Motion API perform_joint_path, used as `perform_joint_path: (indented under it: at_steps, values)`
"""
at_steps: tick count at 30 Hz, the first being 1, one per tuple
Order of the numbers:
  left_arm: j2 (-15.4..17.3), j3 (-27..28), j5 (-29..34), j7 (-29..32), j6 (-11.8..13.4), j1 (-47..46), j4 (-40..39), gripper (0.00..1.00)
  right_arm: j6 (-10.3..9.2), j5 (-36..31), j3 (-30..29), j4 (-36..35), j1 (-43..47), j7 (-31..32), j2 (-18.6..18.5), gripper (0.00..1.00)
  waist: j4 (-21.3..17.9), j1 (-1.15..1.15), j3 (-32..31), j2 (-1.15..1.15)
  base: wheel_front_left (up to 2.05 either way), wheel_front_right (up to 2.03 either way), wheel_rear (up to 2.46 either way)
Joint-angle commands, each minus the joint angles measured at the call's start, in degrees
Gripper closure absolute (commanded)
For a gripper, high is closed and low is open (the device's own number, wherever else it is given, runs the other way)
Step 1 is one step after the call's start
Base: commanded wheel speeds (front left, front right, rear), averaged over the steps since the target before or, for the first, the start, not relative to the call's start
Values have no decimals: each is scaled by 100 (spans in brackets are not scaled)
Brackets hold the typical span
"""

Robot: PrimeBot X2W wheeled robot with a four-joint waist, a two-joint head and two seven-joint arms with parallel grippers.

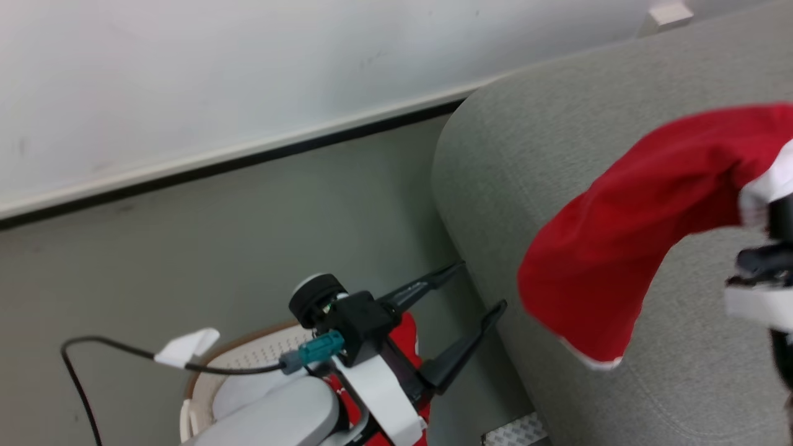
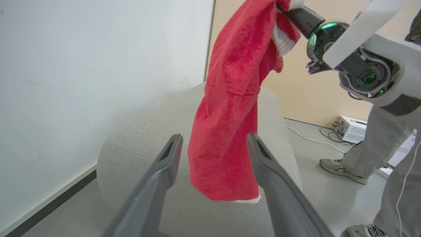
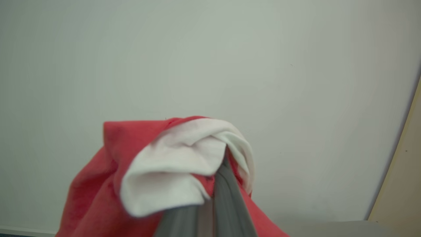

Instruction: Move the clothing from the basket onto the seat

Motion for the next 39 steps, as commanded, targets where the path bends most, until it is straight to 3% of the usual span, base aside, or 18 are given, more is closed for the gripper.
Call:
perform_joint_path:
  at_steps: [1, 8, 14, 22, 27, 29, 30, 37, 38, 39]
  values:
    - [112, 37, 94, 28, 2, -74, -65, 0, -12, 11, -78, 40, -255, 72, -103, 100, 268, 0, 358, 0, 0, 0, 0]
    - [572, 184, 116, 194, -9, -281, -459, 0, -12, 303, -683, 451, -1544, 579, -837, 100, 671, 0, 1227, 0, 0, 0, 0]
    - [868, 305, 128, 261, -53, -437, -692, 0, -12, 135, -1069, 1000, -2435, 1049, -1551, 100, 933, 0, 1932, 0, 0, 0, 0]
    - [1075, 434, 139, 254, -63, -597, -844, 0, -12, -111, -1510, 2120, -3115, 1475, -1901, 100, 1129, 0, 2505, 0, 0, 0, 0]
    - [1158, 484, 146, 228, -61, -647, -858, 0, -12, -271, -1548, 2848, -2880, 1676, -1785, 100, 1174, 0, 2677, 0, 0, 0, 0]
    - [1138, 475, 150, 221, -58, -652, -840, 0, -12, -205, -1423, 3127, -2758, 1736, -1745, 70, 1178, 0, 2686, 0, 0, 0, 0]
    - [1117, 468, 148, 226, -52, -662, -829, 0, -12, -180, -1375, 3273, -2704, 1805, -1754, 65, 1178, 0, 2684, 0, 0, 0, 0]
    - [1083, 475, 110, 225, -37, -724, -788, 0, -12, 236, -760, 3919, -2496, 2170, -1843, 55, 1179, 0, 2576, 0, 0, 0, 0]
    - [1099, 480, 98, 223, -32, -716, -778, 0, -12, 307, -655, 3965, -2505, 2212, -1858, 49, 1173, 0, 2550, 0, 0, 0, 0]
    - [1118, 487, 84, 214, -27, -695, -763, 0, -12, 387, -542, 4007, -2526, 2230, -1878, 15, 1165, 0, 2520, 0, 0, 0, 0]
